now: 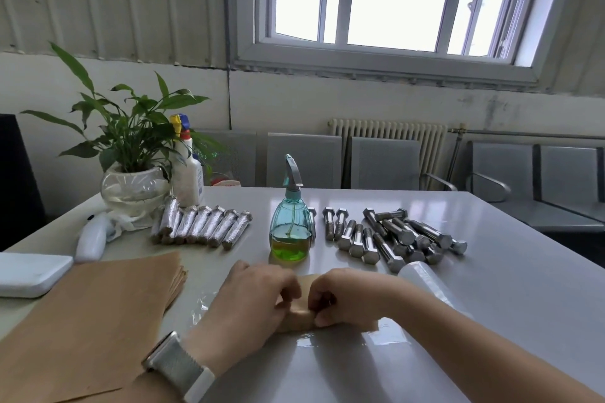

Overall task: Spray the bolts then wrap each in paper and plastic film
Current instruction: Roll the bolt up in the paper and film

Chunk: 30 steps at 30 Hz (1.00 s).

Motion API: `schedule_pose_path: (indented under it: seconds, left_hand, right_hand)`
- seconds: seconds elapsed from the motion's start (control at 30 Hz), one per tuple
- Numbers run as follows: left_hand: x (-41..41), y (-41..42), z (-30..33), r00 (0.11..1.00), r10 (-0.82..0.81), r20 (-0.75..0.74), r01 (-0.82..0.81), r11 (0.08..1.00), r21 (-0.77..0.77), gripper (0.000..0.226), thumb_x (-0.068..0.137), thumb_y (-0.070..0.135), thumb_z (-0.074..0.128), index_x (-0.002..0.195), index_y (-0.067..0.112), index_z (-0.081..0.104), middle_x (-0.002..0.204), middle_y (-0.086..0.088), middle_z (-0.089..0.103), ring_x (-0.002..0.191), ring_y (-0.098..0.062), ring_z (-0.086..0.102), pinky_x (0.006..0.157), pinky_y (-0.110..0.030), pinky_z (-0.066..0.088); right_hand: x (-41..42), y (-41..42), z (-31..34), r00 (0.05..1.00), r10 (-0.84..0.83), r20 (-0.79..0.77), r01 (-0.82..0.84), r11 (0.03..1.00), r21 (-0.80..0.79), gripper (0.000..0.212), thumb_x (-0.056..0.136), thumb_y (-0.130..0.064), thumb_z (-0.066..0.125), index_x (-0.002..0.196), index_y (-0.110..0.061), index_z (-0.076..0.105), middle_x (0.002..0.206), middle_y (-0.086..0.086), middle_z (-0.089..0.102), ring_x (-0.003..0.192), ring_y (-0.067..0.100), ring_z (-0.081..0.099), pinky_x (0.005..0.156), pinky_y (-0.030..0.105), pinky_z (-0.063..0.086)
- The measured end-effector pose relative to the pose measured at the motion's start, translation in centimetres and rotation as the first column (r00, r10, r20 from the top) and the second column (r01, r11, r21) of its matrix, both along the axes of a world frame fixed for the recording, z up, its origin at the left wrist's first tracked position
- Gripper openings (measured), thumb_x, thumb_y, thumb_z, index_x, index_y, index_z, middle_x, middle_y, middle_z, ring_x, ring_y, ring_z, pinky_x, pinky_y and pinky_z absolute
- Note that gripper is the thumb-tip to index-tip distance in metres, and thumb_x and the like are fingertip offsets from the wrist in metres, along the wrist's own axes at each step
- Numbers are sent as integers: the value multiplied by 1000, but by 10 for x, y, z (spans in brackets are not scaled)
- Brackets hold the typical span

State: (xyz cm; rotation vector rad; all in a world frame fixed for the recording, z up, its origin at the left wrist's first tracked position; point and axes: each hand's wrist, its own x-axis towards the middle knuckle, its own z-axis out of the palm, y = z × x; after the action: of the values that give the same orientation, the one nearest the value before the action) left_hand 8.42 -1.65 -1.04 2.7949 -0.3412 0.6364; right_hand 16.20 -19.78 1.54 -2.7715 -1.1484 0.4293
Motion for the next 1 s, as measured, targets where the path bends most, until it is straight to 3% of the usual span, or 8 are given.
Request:
schedule_pose_path:
  seconds: [0.13, 0.27, 0.4, 0.5, 0.57, 0.67, 0.83, 1.0]
  left_hand:
    - [-10, 0, -6, 995, -89, 46, 79, 979, 186, 28, 60, 60, 78, 78, 40, 70, 78, 25, 66, 79, 0, 62, 75, -27, 44]
    - [-3, 6, -17, 999, -51, 7, 50, 995, 91, 33, 83, 61, 58, 109, 42, 65, 108, 24, 67, 106, 3, 50, 90, -25, 23]
    - [-2, 6, -18, 999, -36, 1, 36, 999, 21, 34, 83, 62, 59, 109, 42, 67, 105, 23, 68, 104, 4, 51, 91, -25, 24]
    - [0, 6, -21, 1000, -24, -2, 24, 999, 25, 32, 83, 60, 59, 108, 41, 67, 103, 22, 68, 102, 3, 51, 90, -25, 24]
    - [0, 6, -20, 999, -24, -21, 24, 1000, 2, 30, 83, 58, 61, 106, 40, 68, 100, 21, 68, 100, 2, 51, 90, -25, 24]
    - [0, 7, -19, 998, -22, -58, 21, 1000, -14, 29, 82, 58, 62, 104, 40, 68, 97, 21, 67, 97, 3, 50, 90, -25, 23]
    - [-1, 8, -19, 998, -44, -46, 42, 998, -54, 29, 82, 56, 64, 103, 38, 70, 98, 21, 69, 101, 3, 51, 94, -26, 24]
    - [-2, 8, -18, 999, -25, -29, 25, 999, -29, 31, 84, 61, 59, 101, 38, 70, 101, 23, 68, 104, 3, 49, 93, -27, 23]
  right_hand:
    - [4, 1, 1, 1000, 8, -14, -9, 999, -31, 32, 90, -32, 66, 121, -25, 64, 118, -2, 63, 89, 12, 50, 72, 24, 37]
    - [5, 7, 5, 999, 18, -41, -22, 992, -120, 36, 92, -33, 64, 126, -23, 61, 121, 0, 61, 91, 14, 48, 74, 26, 34]
    - [11, 10, 15, 996, 37, -85, -52, 981, -186, 35, 90, -37, 68, 122, -24, 64, 117, -2, 63, 89, 13, 52, 68, 24, 38]
    - [23, 14, 21, 1000, -3, 1, 3, 1000, 20, 32, 90, -41, 67, 116, -24, 67, 106, -7, 64, 82, 9, 56, 67, 18, 43]
    - [34, 17, 17, 988, -102, 118, 83, 984, 155, 34, 91, -45, 63, 115, -21, 65, 108, -3, 65, 91, 14, 58, 80, 28, 49]
    - [46, 22, 3, 967, -128, 221, 130, 992, 4, 34, 93, -50, 58, 111, -22, 65, 111, 0, 65, 91, 17, 54, 80, 33, 46]
    - [51, 22, 8, 986, -117, 120, 120, 993, -21, 32, 79, -58, 71, 90, -29, 61, 85, -12, 56, 72, 11, 54, 63, 28, 42]
    - [41, 17, 21, 998, -25, 57, 36, 979, -198, 22, 76, -34, 80, 86, -26, 62, 87, 0, 64, 67, 16, 57, 60, 28, 46]
